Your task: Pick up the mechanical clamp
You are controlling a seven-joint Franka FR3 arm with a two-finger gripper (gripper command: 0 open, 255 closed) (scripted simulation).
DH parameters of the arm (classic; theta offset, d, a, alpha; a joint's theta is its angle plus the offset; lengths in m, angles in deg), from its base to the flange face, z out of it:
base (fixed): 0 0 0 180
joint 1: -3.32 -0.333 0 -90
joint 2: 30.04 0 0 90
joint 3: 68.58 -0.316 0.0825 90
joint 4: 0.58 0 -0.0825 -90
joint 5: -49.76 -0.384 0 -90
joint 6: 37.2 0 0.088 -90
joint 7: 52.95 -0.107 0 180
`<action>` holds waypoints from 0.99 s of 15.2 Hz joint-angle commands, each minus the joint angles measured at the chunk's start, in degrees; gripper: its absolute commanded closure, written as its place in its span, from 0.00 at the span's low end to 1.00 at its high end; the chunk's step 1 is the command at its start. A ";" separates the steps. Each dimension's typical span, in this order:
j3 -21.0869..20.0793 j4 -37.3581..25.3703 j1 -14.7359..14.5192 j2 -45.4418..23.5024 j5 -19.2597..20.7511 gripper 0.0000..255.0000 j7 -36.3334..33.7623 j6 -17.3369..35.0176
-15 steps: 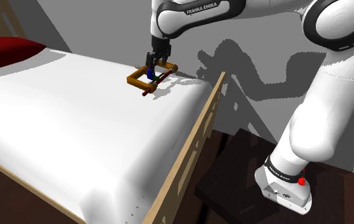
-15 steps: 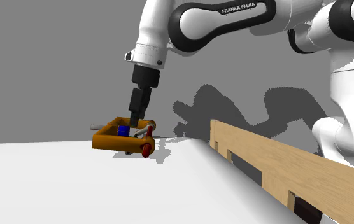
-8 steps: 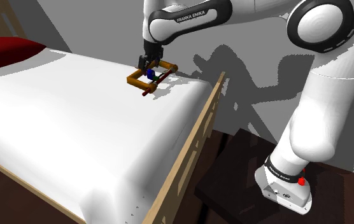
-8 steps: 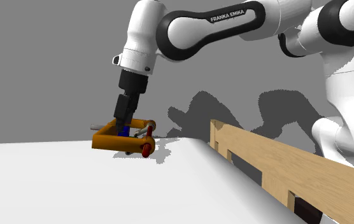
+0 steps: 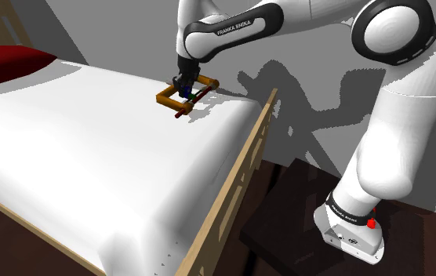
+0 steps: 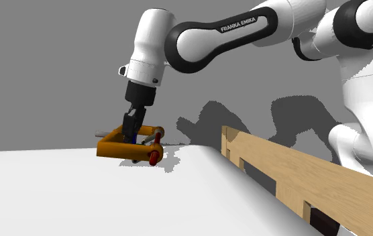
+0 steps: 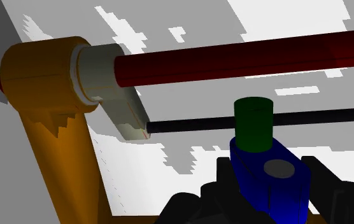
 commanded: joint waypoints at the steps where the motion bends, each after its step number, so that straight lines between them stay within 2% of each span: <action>1: 0.00 0.01 0.00 0.01 0.00 1.00 0.00 0.03; 7: 0.00 0.02 -0.01 -0.01 0.01 1.00 -0.03 0.04; 15: -0.11 -5.22 -0.05 0.69 -0.46 1.00 0.73 -5.86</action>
